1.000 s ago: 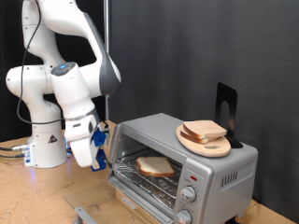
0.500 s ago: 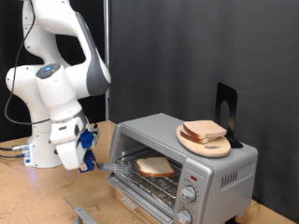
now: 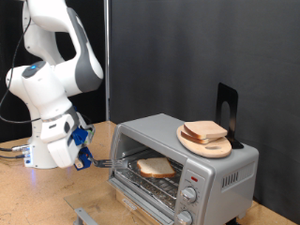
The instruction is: Make a piece of toast with the oven
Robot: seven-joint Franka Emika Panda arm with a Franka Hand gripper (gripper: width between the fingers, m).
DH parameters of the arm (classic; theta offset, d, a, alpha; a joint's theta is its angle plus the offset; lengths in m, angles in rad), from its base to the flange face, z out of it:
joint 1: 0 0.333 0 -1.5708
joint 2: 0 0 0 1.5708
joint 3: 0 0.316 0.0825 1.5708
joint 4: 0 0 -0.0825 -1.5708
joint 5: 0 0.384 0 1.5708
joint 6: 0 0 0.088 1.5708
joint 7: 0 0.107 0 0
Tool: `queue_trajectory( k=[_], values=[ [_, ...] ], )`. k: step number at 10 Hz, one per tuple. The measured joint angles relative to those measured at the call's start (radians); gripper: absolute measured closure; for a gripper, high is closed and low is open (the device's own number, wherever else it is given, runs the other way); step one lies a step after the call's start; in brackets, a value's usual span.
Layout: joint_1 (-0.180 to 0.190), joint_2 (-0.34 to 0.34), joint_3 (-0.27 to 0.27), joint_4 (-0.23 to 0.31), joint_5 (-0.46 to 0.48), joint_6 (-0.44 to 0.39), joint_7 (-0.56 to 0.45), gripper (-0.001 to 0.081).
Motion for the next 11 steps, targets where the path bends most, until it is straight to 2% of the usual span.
queue_trajectory(
  k=[2,4,6,8,9,11],
  values=[
    [-0.010,-0.069,-0.065,0.014,0.022,-0.093,-0.055,0.0417],
    [-0.021,-0.137,-0.106,0.033,0.022,-0.171,-0.055,0.0417],
    [-0.034,-0.197,-0.126,0.062,0.008,-0.251,-0.028,0.0417],
    [-0.063,-0.232,-0.125,0.086,-0.078,-0.341,0.060,0.0417],
    [-0.062,-0.232,-0.125,0.083,-0.068,-0.333,0.051,0.0417],
    [-0.038,-0.233,-0.128,0.084,0.041,-0.334,-0.023,0.0417]
  ],
)
